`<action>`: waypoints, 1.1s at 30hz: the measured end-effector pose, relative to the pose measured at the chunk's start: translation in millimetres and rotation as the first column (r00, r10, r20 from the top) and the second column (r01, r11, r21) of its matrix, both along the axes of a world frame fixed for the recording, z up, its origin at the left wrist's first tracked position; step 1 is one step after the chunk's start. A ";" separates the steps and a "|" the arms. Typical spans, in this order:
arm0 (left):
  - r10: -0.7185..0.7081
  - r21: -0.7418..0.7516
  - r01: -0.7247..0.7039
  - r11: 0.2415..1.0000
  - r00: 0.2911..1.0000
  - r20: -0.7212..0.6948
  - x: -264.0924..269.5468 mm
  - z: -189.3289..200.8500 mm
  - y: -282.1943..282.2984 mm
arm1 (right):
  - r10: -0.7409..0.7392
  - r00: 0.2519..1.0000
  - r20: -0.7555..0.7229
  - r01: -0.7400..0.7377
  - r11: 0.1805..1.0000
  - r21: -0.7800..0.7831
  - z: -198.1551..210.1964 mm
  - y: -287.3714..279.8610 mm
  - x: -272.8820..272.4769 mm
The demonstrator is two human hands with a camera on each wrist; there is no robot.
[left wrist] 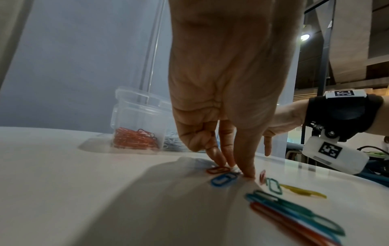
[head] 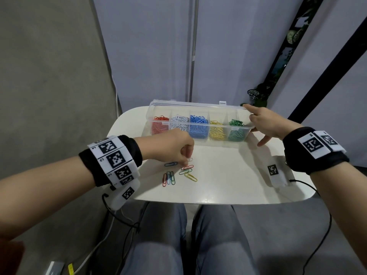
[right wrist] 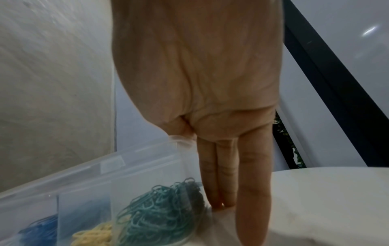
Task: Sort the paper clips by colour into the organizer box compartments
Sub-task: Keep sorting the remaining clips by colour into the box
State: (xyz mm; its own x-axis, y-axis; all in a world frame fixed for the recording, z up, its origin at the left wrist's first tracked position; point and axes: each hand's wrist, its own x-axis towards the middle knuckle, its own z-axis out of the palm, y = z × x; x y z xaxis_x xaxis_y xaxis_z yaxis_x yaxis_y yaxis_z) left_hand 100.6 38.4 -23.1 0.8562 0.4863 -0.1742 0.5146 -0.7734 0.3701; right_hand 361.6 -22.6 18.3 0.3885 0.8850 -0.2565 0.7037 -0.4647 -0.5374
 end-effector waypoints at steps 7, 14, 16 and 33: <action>-0.003 0.002 0.003 1.000 0.999 -0.038 3.3 2.0 2.7 | 0.020 1.000 0.020 -0.020 1.000 -0.008 -1.0 0.9 1.0; 0.075 -0.127 -0.067 0.990 0.995 0.063 1.8 5.2 4.3 | 0.020 0.999 -0.048 -0.021 1.000 -0.019 1.1 0.3 1.8; 0.173 -0.308 -0.125 0.943 0.976 0.134 -1.7 11.6 5.7 | 0.017 0.999 -0.034 -0.017 1.000 -0.010 1.0 0.9 1.9; 0.519 -0.324 -0.412 0.851 0.752 0.406 -15.6 50.2 31.3 | 0.019 1.000 -0.021 -0.019 1.000 -0.017 2.0 1.1 -1.2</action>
State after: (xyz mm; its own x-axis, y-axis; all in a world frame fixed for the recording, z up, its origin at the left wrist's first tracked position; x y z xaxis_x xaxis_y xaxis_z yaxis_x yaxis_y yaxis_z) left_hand 85.0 69.7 27.1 0.5328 0.8452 0.0415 0.5156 -0.3631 0.7761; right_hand 360.5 -21.6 20.3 0.3662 0.8875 -0.2798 0.7014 -0.4609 -0.5437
